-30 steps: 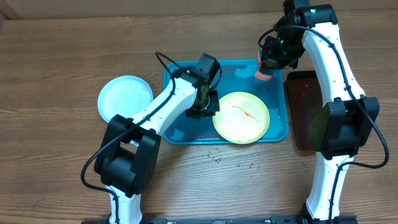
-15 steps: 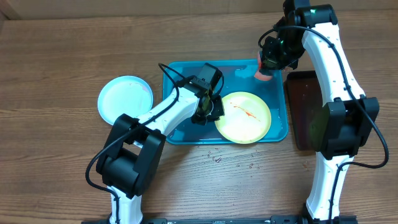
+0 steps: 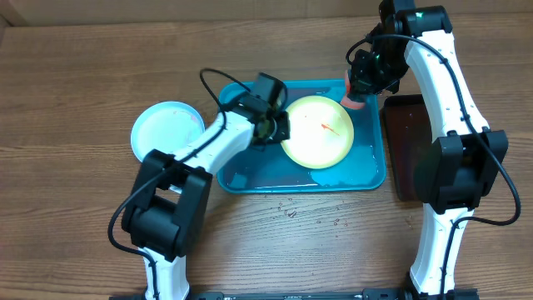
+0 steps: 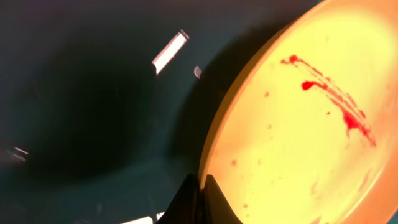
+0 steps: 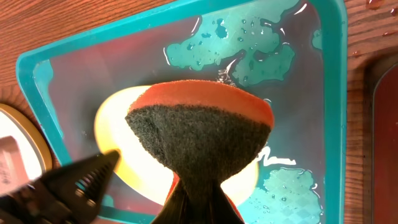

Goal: Clean dirty plates on tray and stack at the side
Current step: 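Hold the yellow plate rim with the left gripper, steadying it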

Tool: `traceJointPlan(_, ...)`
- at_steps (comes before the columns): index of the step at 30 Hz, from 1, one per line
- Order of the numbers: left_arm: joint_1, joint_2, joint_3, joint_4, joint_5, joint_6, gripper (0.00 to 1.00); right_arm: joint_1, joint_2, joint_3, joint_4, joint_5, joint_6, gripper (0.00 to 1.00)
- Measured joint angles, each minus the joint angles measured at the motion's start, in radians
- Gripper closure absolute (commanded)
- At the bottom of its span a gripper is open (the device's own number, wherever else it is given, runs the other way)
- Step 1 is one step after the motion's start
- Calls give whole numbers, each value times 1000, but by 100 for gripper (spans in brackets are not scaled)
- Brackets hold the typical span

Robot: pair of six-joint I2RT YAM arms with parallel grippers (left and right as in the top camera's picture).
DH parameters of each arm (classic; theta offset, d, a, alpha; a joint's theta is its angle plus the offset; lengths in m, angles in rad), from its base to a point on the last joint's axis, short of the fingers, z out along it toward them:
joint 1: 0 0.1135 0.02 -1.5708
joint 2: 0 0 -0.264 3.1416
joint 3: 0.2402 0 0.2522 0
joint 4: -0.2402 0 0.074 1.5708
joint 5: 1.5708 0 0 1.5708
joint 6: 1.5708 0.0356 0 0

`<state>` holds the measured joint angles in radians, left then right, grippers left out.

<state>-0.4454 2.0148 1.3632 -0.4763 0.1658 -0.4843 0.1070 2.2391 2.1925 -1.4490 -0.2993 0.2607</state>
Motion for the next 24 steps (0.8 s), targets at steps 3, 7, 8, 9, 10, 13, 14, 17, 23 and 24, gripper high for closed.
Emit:
traceJointPlan(3,28,0,0,9,-5,125,96,0,0,0,-2,0,0,96)
traceJointPlan(7,33,0,4,-2,-1,275,96,0,0,0,-2,0,0,96)
traceJointPlan(8,33,0,10,-19,2,315,96,0,0,0,-3,0,0,96)
traceJointPlan(9,33,0,21,-45,4,360,96,0,0,0,-5,0,0,96)
traceJointPlan(10,33,0,32,-70,6,398,96,0,0,0,-7,0,0,96)
traceJointPlan(13,33,0,72,-145,2,521,96,0,0,0,-10,0,0,96)
traceJointPlan(14,34,0,83,-156,-6,550,96,0,0,0,-10,0,0,96)
traceJointPlan(17,35,0,99,-152,-24,634,89,0,0,0,-10,0,0,96)
traceJointPlan(23,41,0,102,-105,-43,742,42,0,0,0,-10,0,0,96)
traceJointPlan(24,42,0,102,-97,-44,746,37,0,0,0,-10,0,0,96)
